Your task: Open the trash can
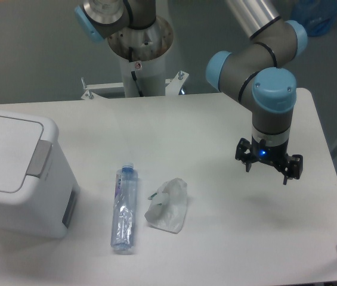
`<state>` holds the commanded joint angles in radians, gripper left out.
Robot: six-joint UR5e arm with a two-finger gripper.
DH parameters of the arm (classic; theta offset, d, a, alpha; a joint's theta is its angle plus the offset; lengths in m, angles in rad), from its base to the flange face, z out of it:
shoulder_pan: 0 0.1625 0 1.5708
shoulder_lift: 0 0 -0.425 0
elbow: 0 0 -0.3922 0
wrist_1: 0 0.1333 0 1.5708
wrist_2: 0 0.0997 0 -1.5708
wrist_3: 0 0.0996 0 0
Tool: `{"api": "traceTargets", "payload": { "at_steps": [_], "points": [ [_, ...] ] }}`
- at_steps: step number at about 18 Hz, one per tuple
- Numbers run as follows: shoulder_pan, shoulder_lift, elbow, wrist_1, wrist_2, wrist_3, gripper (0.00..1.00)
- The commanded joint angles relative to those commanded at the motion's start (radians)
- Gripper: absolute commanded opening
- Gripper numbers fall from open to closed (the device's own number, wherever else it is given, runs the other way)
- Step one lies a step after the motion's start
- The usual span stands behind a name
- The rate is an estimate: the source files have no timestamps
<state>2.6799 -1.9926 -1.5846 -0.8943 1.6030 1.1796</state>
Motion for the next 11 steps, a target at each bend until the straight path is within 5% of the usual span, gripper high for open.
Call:
{"api": "traceTargets", "payload": {
  "at_steps": [11],
  "points": [
    [-0.002,0.008,-0.032,0.006,-0.005,-0.003,1.0]
  ]
}}
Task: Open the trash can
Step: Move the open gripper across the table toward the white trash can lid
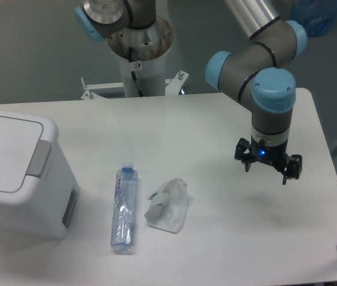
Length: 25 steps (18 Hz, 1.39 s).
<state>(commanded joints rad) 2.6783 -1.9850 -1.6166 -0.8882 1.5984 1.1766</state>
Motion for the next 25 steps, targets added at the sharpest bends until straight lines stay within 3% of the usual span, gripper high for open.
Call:
{"api": "traceTargets", "payload": {
  "at_steps": [8,13,15,19,25],
  "points": [
    [-0.025,0.038,-0.043,-0.001,-0.041,-0.143,1.0],
    [-0.017,0.078,-0.068,-0.006,-0.331,-0.173,1.0],
    [-0.026,0.13,-0.071,-0.006,-0.377,-0.26,1.0],
    [-0.089,0.173,-0.04,0.005,-0.488,-0.452,1.0],
    [-0.155,0.19,-0.014,0.005,-0.652,-0.569,1.0]
  ]
}}
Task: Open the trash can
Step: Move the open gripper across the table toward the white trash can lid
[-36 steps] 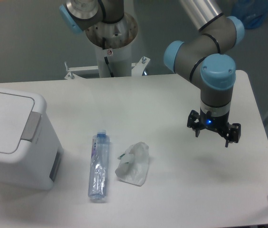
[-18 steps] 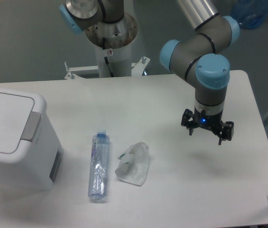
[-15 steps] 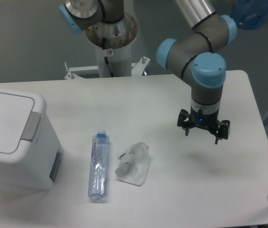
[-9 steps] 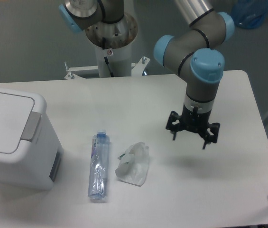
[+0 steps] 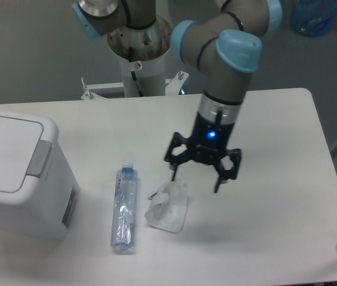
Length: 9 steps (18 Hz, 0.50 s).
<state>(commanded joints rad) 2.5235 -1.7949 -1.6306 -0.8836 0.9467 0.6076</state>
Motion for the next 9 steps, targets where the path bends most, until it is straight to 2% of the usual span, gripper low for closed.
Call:
{"api": "traceTargets", "payload": {
  "at_steps": [6,9],
  "points": [
    [-0.048,0.045,-0.002,0.0,-0.129,-0.061,1.0],
    [-0.077,0.057,-0.003,0.0,-0.149,-0.115,1.0]
  ]
}}
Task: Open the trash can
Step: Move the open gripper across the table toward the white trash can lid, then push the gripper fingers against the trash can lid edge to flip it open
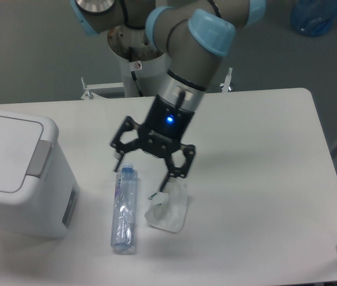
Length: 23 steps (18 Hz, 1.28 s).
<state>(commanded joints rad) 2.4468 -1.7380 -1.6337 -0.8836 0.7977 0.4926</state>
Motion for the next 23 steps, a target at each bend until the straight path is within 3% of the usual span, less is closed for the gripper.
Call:
{"api": "traceTargets", "payload": {
  "at_steps": [5,12,23],
  "points": [
    [-0.066,0.006,-0.005,0.002,0.009,-0.083,1.0],
    [-0.126,0.006,-0.037,0.0,0.015,-0.086,1.0],
    [-0.149,-0.003,-0.051,0.008,0.018,-0.075,1.0]
  ]
}}
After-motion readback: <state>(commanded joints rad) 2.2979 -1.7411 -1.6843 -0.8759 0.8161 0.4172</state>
